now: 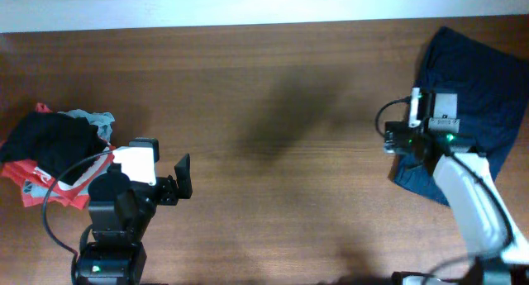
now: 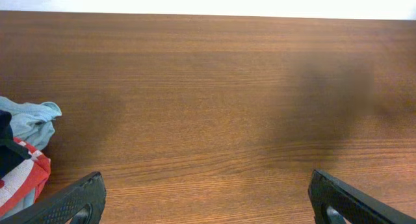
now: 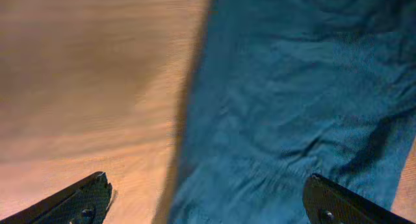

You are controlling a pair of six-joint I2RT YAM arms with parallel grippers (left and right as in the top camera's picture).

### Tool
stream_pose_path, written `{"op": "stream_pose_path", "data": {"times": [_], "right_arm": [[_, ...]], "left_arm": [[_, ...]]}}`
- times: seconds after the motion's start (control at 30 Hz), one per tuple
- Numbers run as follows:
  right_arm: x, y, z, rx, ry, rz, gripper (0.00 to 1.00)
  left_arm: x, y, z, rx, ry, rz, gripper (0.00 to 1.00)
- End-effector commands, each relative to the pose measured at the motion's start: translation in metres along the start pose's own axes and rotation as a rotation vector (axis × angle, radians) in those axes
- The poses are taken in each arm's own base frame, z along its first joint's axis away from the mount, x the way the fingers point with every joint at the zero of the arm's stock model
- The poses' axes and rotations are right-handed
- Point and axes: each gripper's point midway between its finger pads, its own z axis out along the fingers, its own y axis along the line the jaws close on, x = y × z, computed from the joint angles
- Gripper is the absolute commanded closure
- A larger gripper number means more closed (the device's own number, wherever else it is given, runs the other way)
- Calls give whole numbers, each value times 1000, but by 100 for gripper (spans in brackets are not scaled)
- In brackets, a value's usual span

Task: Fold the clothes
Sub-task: 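Reach the right gripper to the navy shorts and grasp the waistband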

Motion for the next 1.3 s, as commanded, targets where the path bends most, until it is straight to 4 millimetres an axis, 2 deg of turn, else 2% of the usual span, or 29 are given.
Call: {"op": "stream_pose_path", "data": {"times": [0.0,0.1,0.27,0.37,0.43,0.5,0.6,0.63,0.7,0.83,0.87,0.97,1.0,1.03,1.1,1.13,1.2,1.27], "right_arm": [[8,-23,28,47,64,80,1],[22,-29,54,55,126,98,1],[44,-15,80,6,216,86,1],[63,-10,93,0,293,73,4],[73,-8,99,-3,328,67,18],[75,-4,100,-21,336,68,50],[71,18,97,-147,323,86,81],[68,31,95,-217,317,94,93],[66,47,92,-290,313,93,96],[61,96,77,-469,302,53,96],[57,126,65,-567,292,14,96],[44,192,35,-708,264,-64,96],[41,203,29,-727,258,-80,96],[35,227,15,-759,238,-114,96],[24,253,-3,-796,196,-181,96],[15,272,-21,-824,162,-230,96],[6,284,-39,-835,143,-266,96],[0,285,-54,-824,155,-281,93]], "left_arm": [[-9,-4,-4,19,-23,-5,1],[-9,-4,-4,19,-23,-5,1],[-10,-4,-4,19,-25,-5,1],[-10,-4,-4,19,-24,-5,1],[-10,-4,-4,19,-24,-5,1],[-10,-4,-4,19,-25,-5,1],[-11,-4,-4,19,-29,-4,1],[-11,-4,-4,19,-31,-4,1],[-12,-4,-4,19,-34,-4,1],[-12,-4,-4,19,-34,-4,1],[-12,-4,-4,19,-34,-4,1],[-12,-4,-4,19,-34,-4,0],[-12,-4,-4,19,-34,-4,1],[-12,-4,-4,19,-34,-4,1],[-12,-4,-4,19,-34,-4,1],[-12,-4,-4,19,-34,-4,1],[-12,-4,-4,19,-34,-4,1],[-12,-4,-4,19,-34,-4,1]]}}
